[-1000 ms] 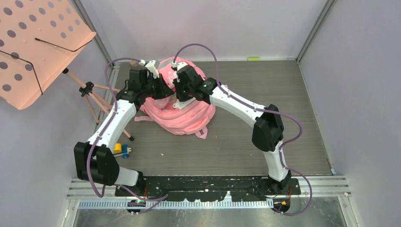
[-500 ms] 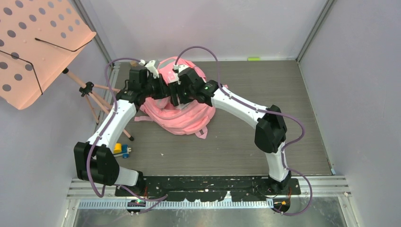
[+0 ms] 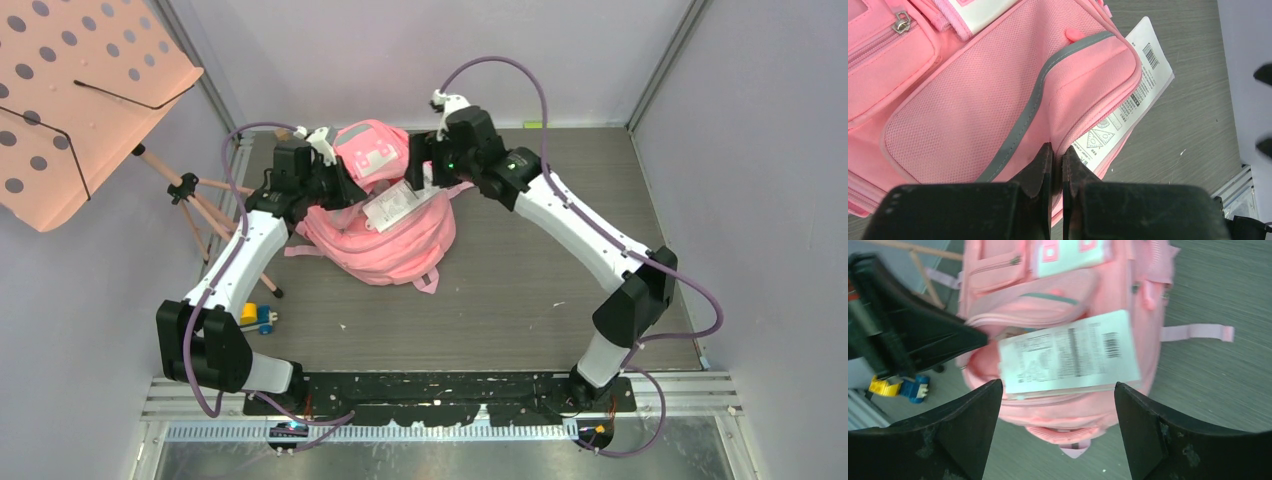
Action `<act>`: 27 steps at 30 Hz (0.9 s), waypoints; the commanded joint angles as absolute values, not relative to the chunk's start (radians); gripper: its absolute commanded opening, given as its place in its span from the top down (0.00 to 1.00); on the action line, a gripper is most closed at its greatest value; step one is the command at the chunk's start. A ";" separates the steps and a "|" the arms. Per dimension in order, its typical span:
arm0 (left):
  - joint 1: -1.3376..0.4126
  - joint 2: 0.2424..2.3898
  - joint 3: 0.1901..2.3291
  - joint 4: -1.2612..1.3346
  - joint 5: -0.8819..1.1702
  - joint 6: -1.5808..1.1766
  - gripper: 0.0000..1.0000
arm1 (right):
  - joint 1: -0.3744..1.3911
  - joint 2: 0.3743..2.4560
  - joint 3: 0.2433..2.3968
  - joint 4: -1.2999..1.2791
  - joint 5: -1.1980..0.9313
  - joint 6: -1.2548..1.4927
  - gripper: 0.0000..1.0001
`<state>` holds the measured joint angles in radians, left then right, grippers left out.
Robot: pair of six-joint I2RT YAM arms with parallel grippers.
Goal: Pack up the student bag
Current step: Place the stationery in the student bag.
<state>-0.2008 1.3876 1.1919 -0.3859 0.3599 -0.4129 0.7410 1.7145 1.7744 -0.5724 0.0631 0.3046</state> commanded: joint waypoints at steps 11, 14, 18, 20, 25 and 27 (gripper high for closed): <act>-0.199 1.374 1.205 -0.353 0.394 -0.438 1.00 | 0.379 1.759 1.617 -0.447 -0.459 0.462 0.17; -0.199 1.373 1.205 -0.353 0.394 -0.439 1.00 | 0.372 1.778 1.602 -0.410 -0.523 0.503 0.18; -0.200 1.372 1.205 -0.353 0.394 -0.438 1.00 | 0.373 1.817 1.593 -0.358 -0.576 0.548 0.20; -0.200 1.372 1.205 -0.353 0.395 -0.439 1.00 | 0.373 1.838 1.594 -0.340 -0.589 0.557 0.20; -0.199 1.372 1.206 -0.353 0.396 -0.439 1.00 | 0.373 1.878 1.603 -0.320 -0.607 0.568 0.21; -0.199 1.371 1.206 -0.353 0.397 -0.440 1.00 | 0.374 1.886 1.601 -0.306 -0.619 0.583 0.23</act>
